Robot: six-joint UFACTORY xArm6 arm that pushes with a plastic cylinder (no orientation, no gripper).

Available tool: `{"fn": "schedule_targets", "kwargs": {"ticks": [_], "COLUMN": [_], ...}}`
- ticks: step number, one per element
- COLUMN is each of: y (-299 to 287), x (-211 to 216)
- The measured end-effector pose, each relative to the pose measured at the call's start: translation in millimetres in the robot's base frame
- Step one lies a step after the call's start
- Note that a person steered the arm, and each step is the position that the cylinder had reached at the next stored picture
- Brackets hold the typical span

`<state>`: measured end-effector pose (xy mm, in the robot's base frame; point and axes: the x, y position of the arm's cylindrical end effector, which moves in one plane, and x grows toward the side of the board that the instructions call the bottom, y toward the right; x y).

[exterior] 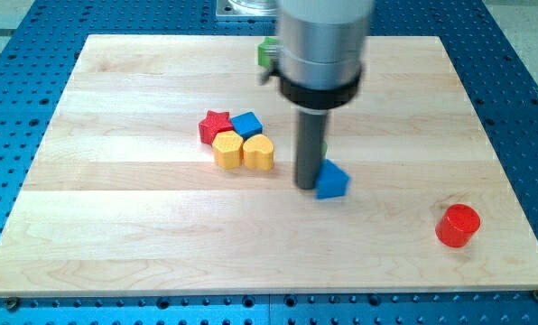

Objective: Move the blue triangle closely to the red circle

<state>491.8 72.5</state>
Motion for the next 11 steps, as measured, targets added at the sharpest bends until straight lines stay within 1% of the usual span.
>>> {"fn": "schedule_targets", "kwargs": {"ticks": [1, 2, 3, 4, 5, 6, 8, 9, 10, 11], "y": [59, 79, 47, 82, 87, 67, 110, 117, 83, 96], "x": [0, -2, 9, 17, 16, 32, 3, 3, 0, 29]}}
